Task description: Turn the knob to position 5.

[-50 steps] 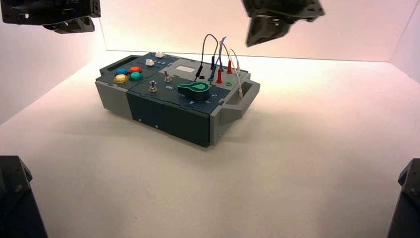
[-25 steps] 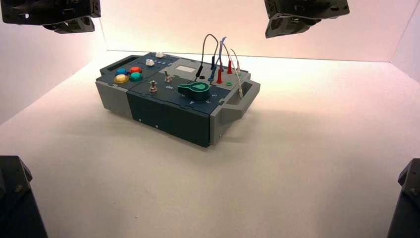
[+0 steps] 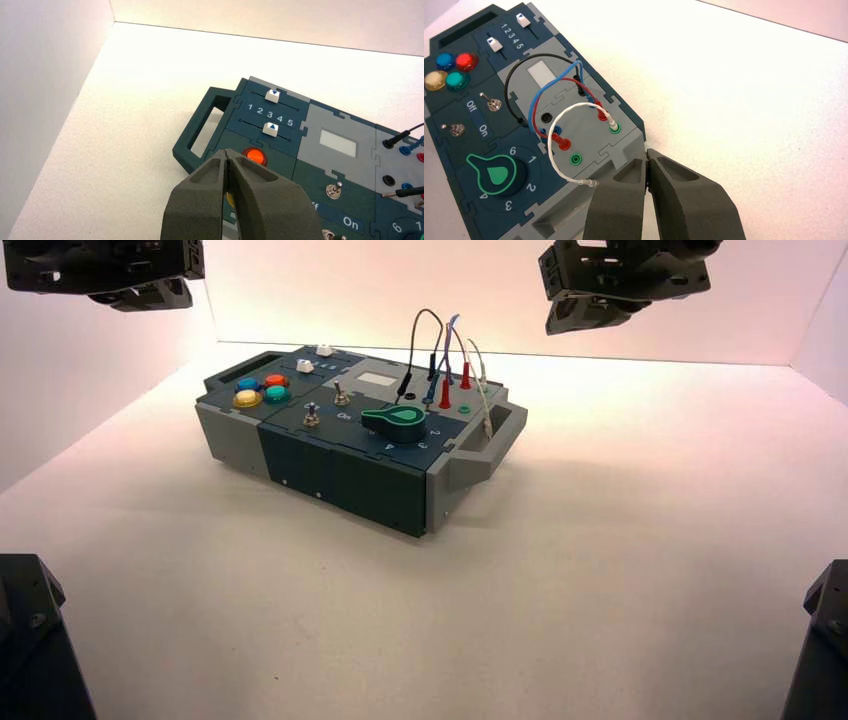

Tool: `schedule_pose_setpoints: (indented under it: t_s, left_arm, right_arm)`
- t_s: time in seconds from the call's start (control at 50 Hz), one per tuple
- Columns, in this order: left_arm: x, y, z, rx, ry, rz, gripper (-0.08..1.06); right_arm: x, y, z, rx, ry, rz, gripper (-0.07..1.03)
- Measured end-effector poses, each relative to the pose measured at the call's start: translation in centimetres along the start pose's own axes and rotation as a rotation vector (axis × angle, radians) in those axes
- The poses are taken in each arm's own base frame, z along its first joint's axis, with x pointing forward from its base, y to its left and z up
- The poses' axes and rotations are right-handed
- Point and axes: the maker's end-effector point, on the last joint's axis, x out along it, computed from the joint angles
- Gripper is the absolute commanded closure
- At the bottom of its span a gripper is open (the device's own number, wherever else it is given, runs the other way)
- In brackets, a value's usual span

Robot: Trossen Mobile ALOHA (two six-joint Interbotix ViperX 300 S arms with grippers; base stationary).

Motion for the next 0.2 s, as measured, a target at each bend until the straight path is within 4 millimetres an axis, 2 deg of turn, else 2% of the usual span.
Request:
schedule_pose_setpoints:
  t_s: [0.2]
  left_arm:
    - [0.13, 0.01, -0.12, 0.0, 0.006, 0.001, 1.0]
  right_arm:
    - [0.0, 0.0, 0.0, 0.002, 0.0, 0.0, 0.98]
